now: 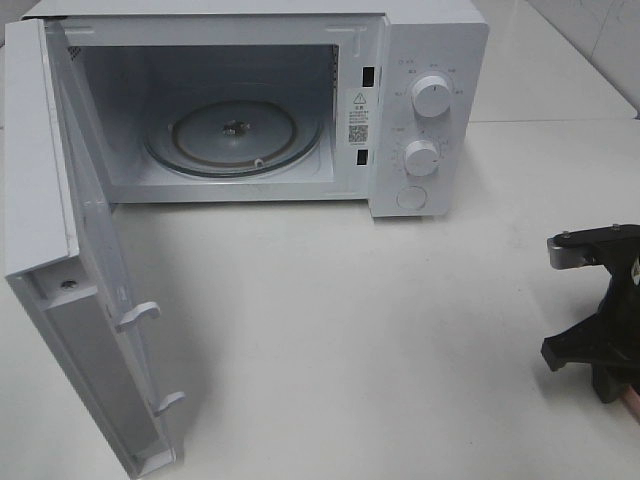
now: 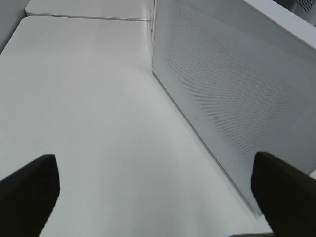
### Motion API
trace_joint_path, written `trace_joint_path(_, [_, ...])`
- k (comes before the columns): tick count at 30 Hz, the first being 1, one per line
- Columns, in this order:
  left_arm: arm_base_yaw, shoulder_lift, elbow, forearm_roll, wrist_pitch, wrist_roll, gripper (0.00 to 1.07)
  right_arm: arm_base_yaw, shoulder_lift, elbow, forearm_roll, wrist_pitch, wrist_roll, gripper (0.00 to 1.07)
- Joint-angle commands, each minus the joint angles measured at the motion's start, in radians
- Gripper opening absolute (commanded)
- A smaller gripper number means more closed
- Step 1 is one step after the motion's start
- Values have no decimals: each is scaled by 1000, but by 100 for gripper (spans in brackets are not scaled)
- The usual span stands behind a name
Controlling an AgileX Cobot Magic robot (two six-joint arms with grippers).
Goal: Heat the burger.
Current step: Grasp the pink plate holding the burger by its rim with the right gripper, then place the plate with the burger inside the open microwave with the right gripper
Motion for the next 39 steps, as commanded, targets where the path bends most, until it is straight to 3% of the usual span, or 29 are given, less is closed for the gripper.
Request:
trace_joint_path(1, [3, -15, 3, -3, -14, 0, 98, -6, 5, 14, -11, -3, 4, 17])
trace_joint_path(7, [3, -15, 3, -3, -14, 0, 98, -6, 5, 15, -14, -5, 4, 0])
trace_joint_path(16, [3, -15, 3, -3, -14, 0, 98, -3, -9, 14, -18, 6, 26, 0])
trace_joint_path(26, [3, -15, 3, -3, -14, 0, 98, -1, -80, 14, -133, 48, 137, 0])
trace_joint_path(39, [3, -15, 3, -3, -14, 0, 98, 138, -92, 15, -325, 105, 348, 0])
